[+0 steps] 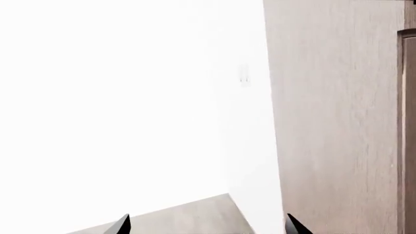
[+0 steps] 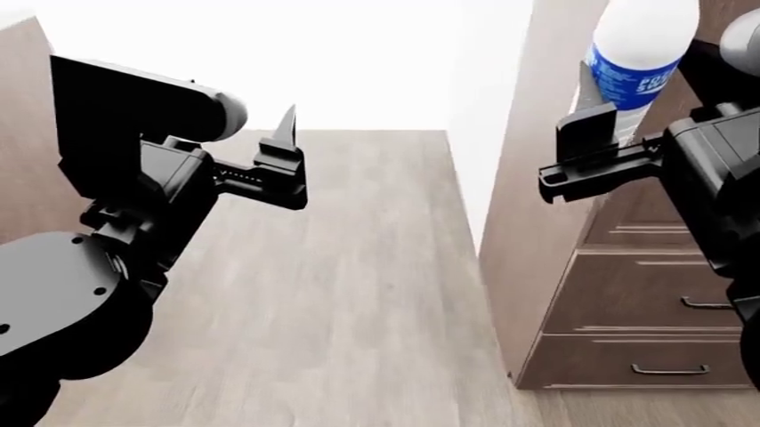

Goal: Move the drinks to the dining counter.

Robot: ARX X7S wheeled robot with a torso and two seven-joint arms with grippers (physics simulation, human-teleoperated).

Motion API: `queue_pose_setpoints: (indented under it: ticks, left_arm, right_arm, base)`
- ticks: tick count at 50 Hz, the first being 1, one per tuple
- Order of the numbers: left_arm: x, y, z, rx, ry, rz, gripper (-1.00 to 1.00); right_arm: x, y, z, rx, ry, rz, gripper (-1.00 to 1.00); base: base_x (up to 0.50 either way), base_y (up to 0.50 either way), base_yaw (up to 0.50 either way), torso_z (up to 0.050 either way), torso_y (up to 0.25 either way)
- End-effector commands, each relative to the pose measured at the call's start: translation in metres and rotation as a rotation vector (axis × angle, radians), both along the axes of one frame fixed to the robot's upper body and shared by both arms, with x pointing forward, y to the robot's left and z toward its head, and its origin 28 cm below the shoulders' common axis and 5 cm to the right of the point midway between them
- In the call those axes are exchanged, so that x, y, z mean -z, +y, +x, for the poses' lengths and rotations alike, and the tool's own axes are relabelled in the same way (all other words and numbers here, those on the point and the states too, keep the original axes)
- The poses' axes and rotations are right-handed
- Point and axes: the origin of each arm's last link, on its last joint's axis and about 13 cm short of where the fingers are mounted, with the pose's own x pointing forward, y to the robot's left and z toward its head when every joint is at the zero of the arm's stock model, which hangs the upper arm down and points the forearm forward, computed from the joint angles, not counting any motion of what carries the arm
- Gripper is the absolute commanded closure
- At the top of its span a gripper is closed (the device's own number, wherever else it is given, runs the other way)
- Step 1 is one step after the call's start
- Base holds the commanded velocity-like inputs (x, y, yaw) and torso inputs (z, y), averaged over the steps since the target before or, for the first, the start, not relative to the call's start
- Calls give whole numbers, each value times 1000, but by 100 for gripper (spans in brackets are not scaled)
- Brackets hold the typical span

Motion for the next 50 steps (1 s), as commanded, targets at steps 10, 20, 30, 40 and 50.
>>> queue_pose_setpoints:
  ticks: [10, 20, 30, 40, 50]
  left_arm:
    - [-5, -2, -1, 5, -8, 10, -100]
    - [-4, -2, 0, 4, -3, 16, -100]
    - [-2, -1, 0, -4, -1, 19, -100]
    - [-4, 0, -2, -4, -3, 17, -100]
    - [-4, 0, -3, 0, -7, 12, -100]
  right_arm:
    - [2, -4, -1, 7, -24, 10, 100]
    - [2, -2, 0, 4, -15, -6, 100]
    - [4, -2, 3, 2, -10, -9, 100]
    - [2, -2, 1, 4, -13, -9, 100]
    - [0, 1, 3, 1, -10, -5, 100]
  base:
    - [54, 500, 0, 0, 0]
    - [62, 500, 0, 0, 1]
    - [75, 500, 0, 1, 0]
    - [95, 500, 0, 0, 1]
    - [114, 500, 0, 0, 1]
